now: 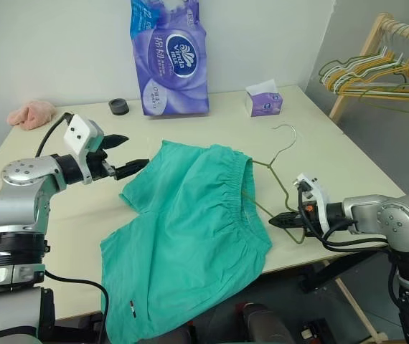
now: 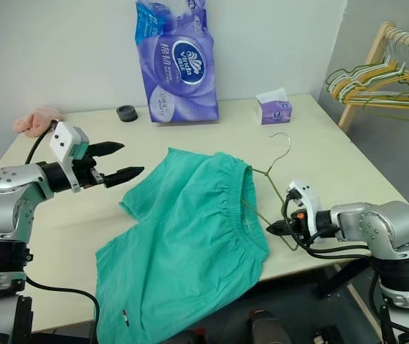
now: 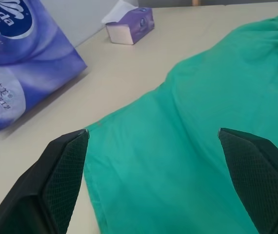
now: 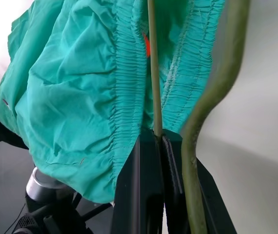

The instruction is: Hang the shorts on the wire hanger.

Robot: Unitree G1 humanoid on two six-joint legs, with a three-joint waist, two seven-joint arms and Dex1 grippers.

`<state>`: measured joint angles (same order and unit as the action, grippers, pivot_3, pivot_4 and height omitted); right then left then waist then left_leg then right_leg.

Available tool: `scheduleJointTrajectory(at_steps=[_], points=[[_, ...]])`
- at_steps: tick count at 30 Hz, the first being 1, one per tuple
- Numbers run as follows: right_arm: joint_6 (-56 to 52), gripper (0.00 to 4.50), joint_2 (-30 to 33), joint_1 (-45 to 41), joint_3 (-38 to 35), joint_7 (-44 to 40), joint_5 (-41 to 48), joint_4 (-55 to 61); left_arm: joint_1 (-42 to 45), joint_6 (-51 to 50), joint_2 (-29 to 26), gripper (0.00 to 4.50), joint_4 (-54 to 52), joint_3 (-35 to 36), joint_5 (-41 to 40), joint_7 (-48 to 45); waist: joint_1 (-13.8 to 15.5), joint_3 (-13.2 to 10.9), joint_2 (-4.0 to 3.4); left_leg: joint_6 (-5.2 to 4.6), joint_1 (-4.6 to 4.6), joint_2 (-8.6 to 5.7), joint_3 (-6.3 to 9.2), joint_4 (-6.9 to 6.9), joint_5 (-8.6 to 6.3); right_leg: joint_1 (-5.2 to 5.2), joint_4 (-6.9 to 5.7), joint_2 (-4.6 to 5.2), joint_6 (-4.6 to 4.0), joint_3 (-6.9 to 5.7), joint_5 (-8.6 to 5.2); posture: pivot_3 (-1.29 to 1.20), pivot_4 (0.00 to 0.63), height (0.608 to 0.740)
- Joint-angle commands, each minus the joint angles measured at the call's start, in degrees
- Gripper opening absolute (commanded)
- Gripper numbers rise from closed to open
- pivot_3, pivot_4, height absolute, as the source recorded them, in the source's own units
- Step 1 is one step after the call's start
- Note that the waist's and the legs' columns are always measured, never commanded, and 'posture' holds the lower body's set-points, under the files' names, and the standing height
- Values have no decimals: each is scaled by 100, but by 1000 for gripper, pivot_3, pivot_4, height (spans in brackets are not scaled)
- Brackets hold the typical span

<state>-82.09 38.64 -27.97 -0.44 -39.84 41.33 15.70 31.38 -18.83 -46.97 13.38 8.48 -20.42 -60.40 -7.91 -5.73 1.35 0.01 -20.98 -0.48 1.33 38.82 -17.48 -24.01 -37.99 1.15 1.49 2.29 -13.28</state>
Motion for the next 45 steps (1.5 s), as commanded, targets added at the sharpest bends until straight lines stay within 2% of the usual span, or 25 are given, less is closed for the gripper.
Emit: scheduleJointTrajectory(at_steps=[1, 6, 15, 24, 33, 38, 41, 45], points=[[795, 0, 214, -278, 273, -134, -297, 268, 41, -406, -127, 4477, -616, -29, -384, -408, -4, 0, 0, 0, 0, 0, -1, 0, 0, 0, 0, -1, 0, -1, 0, -148, 42, 740], [1936, 0, 534, -782, 1082, -558, -947, 347, 447, -633, -258, 4477, -846, -231, -466, -843, -15, 0, 0, 0, 0, 0, -2, 0, 0, -3, -1, -11, 2, -1, -1, -148, 37, 740], [3159, 0, 942, -1026, 1957, -1203, -1870, 640, 1706, 186, -167, 4477, 102, -811, 85, -1490, -3, 3, 2, 1, -2, -3, -1, 4, 1, -2, 1, -9, 1, -3, 0, -149, 31, 740], [3439, 0, 1091, -970, 2026, -1399, -2270, 830, 1895, 182, -136, 4477, -79, -1469, 79, -2763, -41, 3, 2, 1, -3, -1, -2, 4, 1, -6, -1, -11, 0, -1, 0, -188, 37, 740], [3634, 0, 1045, -942, 1868, -1501, -2388, 1157, 1872, 1141, 90, 4477, 533, -1923, 811, -2929, -85, 3, 2, 1, -3, -1, -3, 5, 1, -5, -1, -11, 0, 1, 0, -213, 42, 740], [3640, 0, 976, -970, 1750, -1516, -2344, 1269, 1801, 1234, 279, 4477, 684, -1924, 855, -2892, -111, 3, 2, 1, -4, -1, -1, 5, 1, -5, -1, -10, 0, 0, 0, -218, 45, 740], [3578, 0, 892, -964, 1696, -1510, -2277, 1319, 1760, 1144, 396, 3902, 643, -1882, 794, -2856, -135, 3, 2, 1, -4, -1, -1, 5, 1, -5, -1, -10, 0, -1, 0, -218, 45, 740], [3702, 0, 835, -852, 1687, -1495, -2320, 1329, 1674, 973, 453, 2829, 513, -1835, 729, -2840, -169, 3, 2, 0, -4, 0, 1, 5, 0, -5, -2, -10, 0, -1, 0, -218, 45, 740]])
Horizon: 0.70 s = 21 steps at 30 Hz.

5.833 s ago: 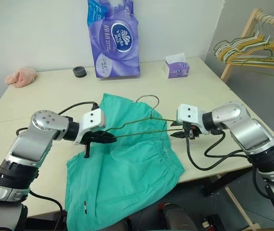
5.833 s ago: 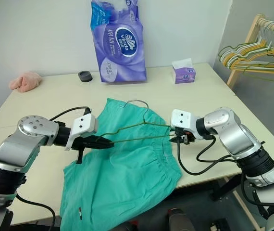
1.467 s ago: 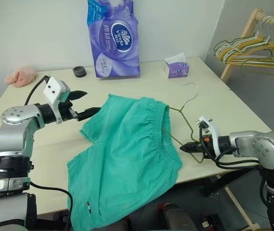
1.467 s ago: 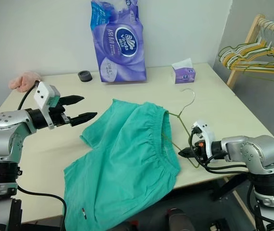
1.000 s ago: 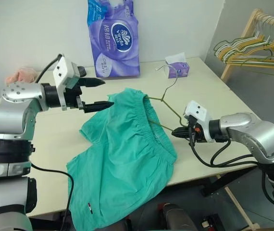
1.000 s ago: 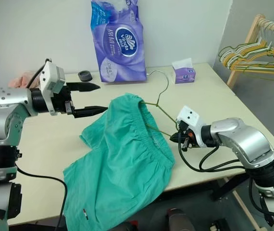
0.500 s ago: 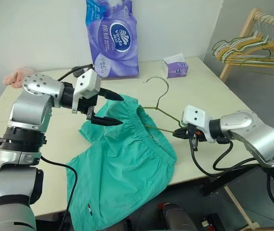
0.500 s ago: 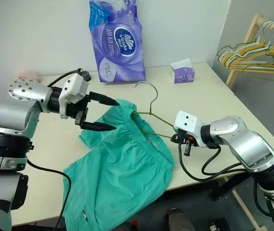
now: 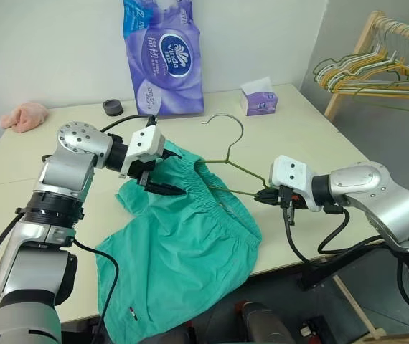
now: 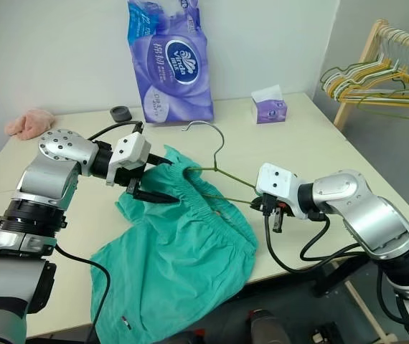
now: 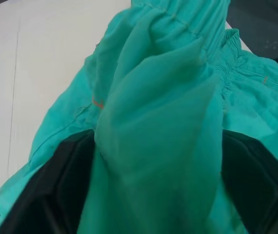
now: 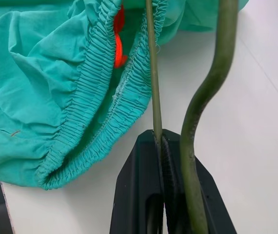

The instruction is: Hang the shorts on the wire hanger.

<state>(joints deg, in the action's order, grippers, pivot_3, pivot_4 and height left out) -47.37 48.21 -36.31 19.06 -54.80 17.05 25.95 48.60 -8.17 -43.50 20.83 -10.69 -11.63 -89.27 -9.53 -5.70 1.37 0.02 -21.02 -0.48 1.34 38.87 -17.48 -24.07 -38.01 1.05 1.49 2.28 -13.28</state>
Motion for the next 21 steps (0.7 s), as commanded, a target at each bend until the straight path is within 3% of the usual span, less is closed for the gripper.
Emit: scheduleJointTrajectory(at_steps=[1, 10, 14, 21], points=[[259, 0, -128, 9, -263, 2, 94, 303, -74, -120, 114, 2542, -269, 90, -154, 53, -12, 0, 0, 0, 0, 0, 0, 0, 0, 0, 0, 0, 0, 0, 0, -218, 45, 740], [770, 0, -239, -33, -216, -127, -113, 161, -336, -396, 149, 55, -649, 139, -180, 92, -13, 0, 0, 0, 0, 0, 1, 0, 0, 1, -1, 1, 0, 0, 0, -213, 47, 740], [1072, 0, -195, -151, -179, -372, -263, -35, -354, -584, 121, 55, -670, 186, -207, 116, -15, 0, 0, 0, 0, 0, 1, 0, 0, 0, -1, 1, 0, 0, 0, -211, 48, 740], [2070, 1988, 492, -145, -189, -1133, -777, -740, -370, -875, 78, 0, -528, 280, -266, 171, -8, 0, 0, 0, 0, -2, 1, 1, 0, 1, 0, 2, 0, -2, 0, -207, 47, 740]])
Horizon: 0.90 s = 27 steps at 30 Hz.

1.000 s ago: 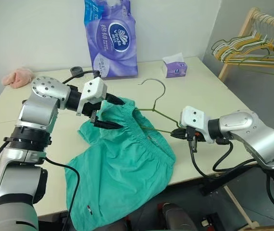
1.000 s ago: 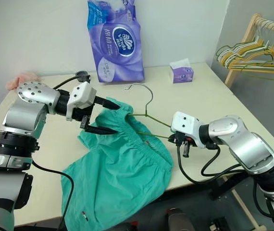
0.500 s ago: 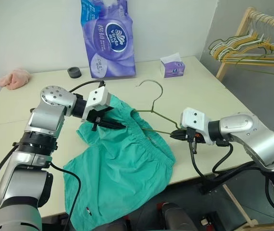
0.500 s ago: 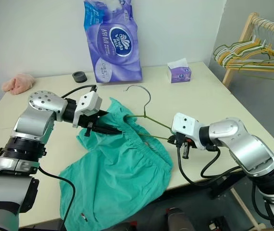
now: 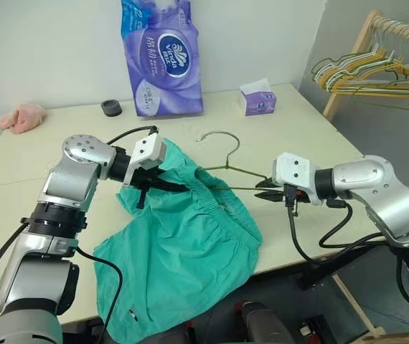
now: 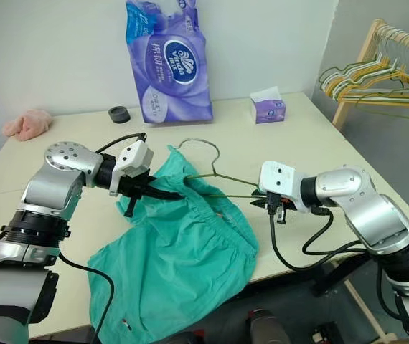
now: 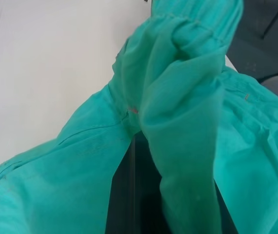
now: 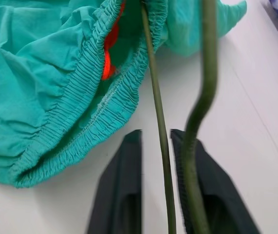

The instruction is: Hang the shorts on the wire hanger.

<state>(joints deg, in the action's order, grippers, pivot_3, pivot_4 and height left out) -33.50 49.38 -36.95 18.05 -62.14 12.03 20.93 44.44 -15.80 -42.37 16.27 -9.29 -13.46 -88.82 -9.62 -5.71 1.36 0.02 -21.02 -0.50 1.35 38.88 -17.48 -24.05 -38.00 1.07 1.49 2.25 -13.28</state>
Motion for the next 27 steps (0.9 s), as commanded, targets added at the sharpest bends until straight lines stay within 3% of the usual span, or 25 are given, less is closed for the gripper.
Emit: scheduleJointTrajectory(at_steps=[1, 8, 13, 16, 21, 27], points=[[879, 2283, 546, -78, -144, -501, -376, -446, 29, -135, -51, 0, -53, 155, -93, 132, 4, 0, 0, 0, 0, -1, -1, 1, 0, 0, 0, 1, 0, 1, 0, -206, 46, 740], [1242, 4474, 1117, 320, -1183, -293, -385, -1898, 48, -105, -159, 0, 363, 421, -85, 476, 2, 0, 0, 0, 2, 0, -5, 1, 0, 0, -2, 4, -1, 3, 1, -209, 50, 740], [123, 4474, 489, 1595, -1910, -54, 892, -460, 165, -49, -166, 0, 673, 633, -79, 777, -12, 2, 2, 0, 3, 6, -1, -1, 0, 2, -6, 6, -2, 4, 1, -226, 54, 740], [-596, 4474, -288, 2173, -2014, 608, 1532, 508, 284, -92, -143, 0, 752, 711, -112, 878, -29, 1, 1, 0, 3, 8, 0, -1, 0, -1, -11, 6, -1, 7, 1, -225, 55, 740], [-1248, 4474, -1184, 2781, -1626, 1711, 1494, 1015, 311, -148, -137, 0, 681, 700, -145, 899, 19, 5, 4, 1, 2, 0, 2, 4, 0, 3, -9, 5, 0, 3, 0, -216, 59, 740], [-1673, 4474, -2017, 2741, -1308, 2433, 1501, 727, 256, -196, -133, 0, 560, 693, -159, 916, 18, 5, 4, 0, 2, -3, 1, 6, 0, 3, -9, 3, 1, 4, 1, -204, 67, 740]])
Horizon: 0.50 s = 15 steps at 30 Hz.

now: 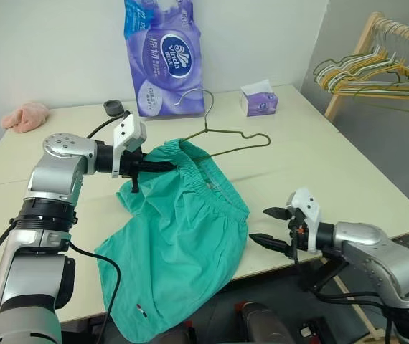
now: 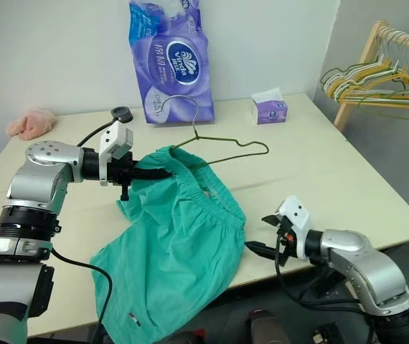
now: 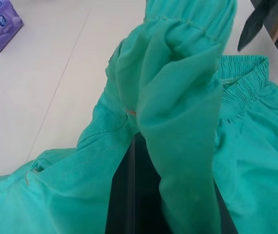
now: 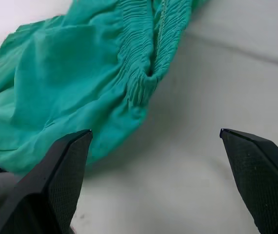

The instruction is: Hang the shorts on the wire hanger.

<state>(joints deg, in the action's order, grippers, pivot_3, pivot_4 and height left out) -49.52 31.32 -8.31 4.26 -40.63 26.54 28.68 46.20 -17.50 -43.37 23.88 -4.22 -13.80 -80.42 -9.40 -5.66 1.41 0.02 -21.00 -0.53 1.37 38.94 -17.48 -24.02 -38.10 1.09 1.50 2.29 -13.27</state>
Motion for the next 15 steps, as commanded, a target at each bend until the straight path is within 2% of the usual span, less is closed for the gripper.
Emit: scheduleJointTrajectory(at_steps=[1, 5, 10, 13, 15], points=[[-87, 4474, -333, -147, 117, 364, 35, -121, 75, -31, -31, 0, -214, 186, -125, 84, -9, 0, 0, 0, 0, 0, 0, -1, 0, -1, 0, -1, 0, 0, 0, -200, 66, 740], [-287, 4474, -906, -302, 254, 567, 256, -272, 58, -53, -32, 0, -261, 195, -130, 108, -16, 0, 0, 0, 1, 1, 0, -2, 0, -2, -1, -3, 0, 1, 0, -193, 63, 740], [-314, 4474, -1134, -485, 652, 620, 120, -562, 62, -43, -37, 0, -258, 208, -132, 163, -8, 1, 1, 0, 0, 0, 1, -1, 0, -1, 0, -1, 0, 0, 1, -190, 60, 740], [-20, 3911, -1307, -541, 748, 866, -133, -840, 66, -37, -40, 0, -259, 220, -134, 186, -3, 1, 1, 0, 0, 0, 2, -2, 0, -1, 0, -1, 0, -2, 0, -188, 59, 740], [147, 3284, -1428, -566, 711, 972, -200, -940, 57, -38, -52, 0, -263, 243, -140, 207, -7, 1, 1, 0, 0, 0, 1, -2, 0, -2, 0, -1, 0, 0, 1, -184, 61, 740]])
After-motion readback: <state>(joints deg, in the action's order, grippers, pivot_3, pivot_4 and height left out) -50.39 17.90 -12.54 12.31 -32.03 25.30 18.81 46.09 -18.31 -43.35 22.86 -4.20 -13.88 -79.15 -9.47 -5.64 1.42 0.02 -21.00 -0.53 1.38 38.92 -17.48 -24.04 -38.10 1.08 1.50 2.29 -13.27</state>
